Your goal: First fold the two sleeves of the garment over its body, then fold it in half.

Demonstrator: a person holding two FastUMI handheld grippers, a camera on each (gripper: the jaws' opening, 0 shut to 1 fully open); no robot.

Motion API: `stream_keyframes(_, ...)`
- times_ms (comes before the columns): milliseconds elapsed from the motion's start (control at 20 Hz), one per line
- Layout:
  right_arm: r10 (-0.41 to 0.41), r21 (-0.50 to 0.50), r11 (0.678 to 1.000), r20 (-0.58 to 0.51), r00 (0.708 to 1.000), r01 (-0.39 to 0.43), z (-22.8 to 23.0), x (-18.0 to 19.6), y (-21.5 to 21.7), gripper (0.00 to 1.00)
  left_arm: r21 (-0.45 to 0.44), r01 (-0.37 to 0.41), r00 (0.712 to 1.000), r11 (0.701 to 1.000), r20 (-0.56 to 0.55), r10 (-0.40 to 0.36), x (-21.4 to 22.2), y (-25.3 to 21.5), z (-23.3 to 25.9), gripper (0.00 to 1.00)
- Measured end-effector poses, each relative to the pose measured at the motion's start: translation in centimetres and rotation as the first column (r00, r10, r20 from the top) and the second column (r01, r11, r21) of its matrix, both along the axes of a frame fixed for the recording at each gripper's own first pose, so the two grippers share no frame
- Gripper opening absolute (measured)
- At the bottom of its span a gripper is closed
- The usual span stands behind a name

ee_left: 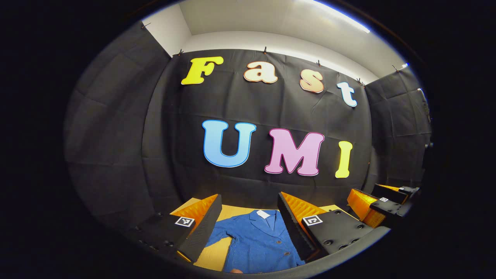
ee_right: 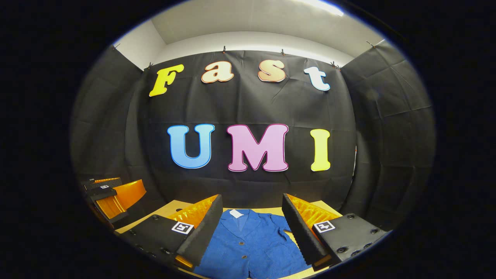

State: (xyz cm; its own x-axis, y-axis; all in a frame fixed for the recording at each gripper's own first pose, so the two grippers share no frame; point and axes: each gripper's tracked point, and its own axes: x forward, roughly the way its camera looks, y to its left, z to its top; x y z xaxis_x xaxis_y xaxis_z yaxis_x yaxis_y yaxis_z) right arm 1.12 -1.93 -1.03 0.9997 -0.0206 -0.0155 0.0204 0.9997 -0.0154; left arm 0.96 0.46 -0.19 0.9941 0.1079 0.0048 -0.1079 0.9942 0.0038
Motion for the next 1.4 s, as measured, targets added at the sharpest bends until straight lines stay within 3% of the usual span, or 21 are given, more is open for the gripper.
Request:
stream_keyframes(100, -0.004, -0.001, 1.000, 0.014, 1.000, 0.004, 0.4, 0.1, -0.2, 0.96, 0.075, 0.000, 0.999, 0.997, 0.047, -0.004, 0.0, -0.2, 1.2, 0.83)
stream_keyframes(150, -0.001, -0.003, 1.000, 0.033, 0.999, 0.001, 0.9, 0.0, -0.3, 0.87, 0.122, -0.001, 0.997, 0.993, 0.079, -0.009, 0.0, -0.3, 2.1, 0.83)
stream_keyframes(250, 0.007, -0.030, 1.000, 0.085, 0.996, -0.004, 2.0, 0.0, -0.2, 0.87, 0.181, 0.020, 0.992, 0.983, 0.119, -0.042, 0.2, -1.0, 3.1, 0.83)
stream_keyframes(500, 0.022, 0.013, 1.000, 0.116, 0.993, -0.024, 2.6, 0.7, 0.0, 0.87, 0.194, 0.114, 0.984, 0.974, 0.111, -0.138, 1.0, -3.2, 2.9, 0.83)
stream_keyframes(750, -0.007, 0.018, 1.000, 0.088, 0.996, 0.006, 1.4, 2.5, -1.5, 0.87, 0.176, 0.116, 0.987, 0.978, 0.090, -0.133, 1.5, -3.1, 2.3, 0.83)
stream_keyframes(800, -0.008, 0.026, 1.000, 0.078, 0.997, 0.006, 1.0, 3.1, -1.7, 0.96, 0.177, 0.110, 0.988, 0.978, 0.090, -0.127, 1.8, -3.0, 2.4, 0.83)
stream_keyframes(900, -0.003, 0.036, 0.999, 0.060, 0.998, 0.001, 0.1, 4.5, -1.7, 0.87, 0.178, 0.101, 0.989, 0.979, 0.089, -0.118, 2.0, -2.9, 2.4, 0.83)
stream_keyframes(1000, -0.015, 0.016, 1.000, 0.046, 0.999, 0.014, -0.7, 6.8, -2.4, 0.87, 0.176, 0.103, 0.990, 0.979, 0.080, -0.118, 2.3, -3.2, 2.3, 0.83)
stream_keyframes(1150, -0.082, 0.030, 0.996, 0.016, 0.997, 0.081, -2.5, 10.2, -6.1, 0.87, 0.148, 0.106, 0.991, 0.983, 0.065, -0.117, 2.4, -4.0, 1.8, 0.83)
stream_keyframes(1250, -0.179, 0.024, 0.984, -0.027, 0.984, 0.179, -4.9, 12.3, -10.9, 0.86, 0.121, 0.104, 0.993, 0.987, 0.045, -0.111, 2.4, -4.9, 0.8, 0.83)
stream_keyframes(1300, -0.225, 0.022, 0.974, -0.063, 0.972, 0.226, -6.5, 13.0, -13.5, 0.86, 0.109, 0.108, 0.993, 0.988, 0.033, -0.113, 2.4, -5.4, 0.3, 0.83)
stream_keyframes(1350, -0.275, 0.025, 0.960, -0.111, 0.955, 0.280, -8.3, 13.8, -16.7, 0.96, 0.099, 0.111, 0.993, 0.989, 0.018, -0.113, 2.5, -5.9, -0.1, 0.83)
stream_keyframes(1400, -0.322, 0.028, 0.944, -0.157, 0.934, 0.330, -10.0, 14.2, -19.8, 0.97, 0.092, 0.109, 0.994, 0.990, 0.005, -0.110, 2.8, -6.1, -0.6, 0.83)
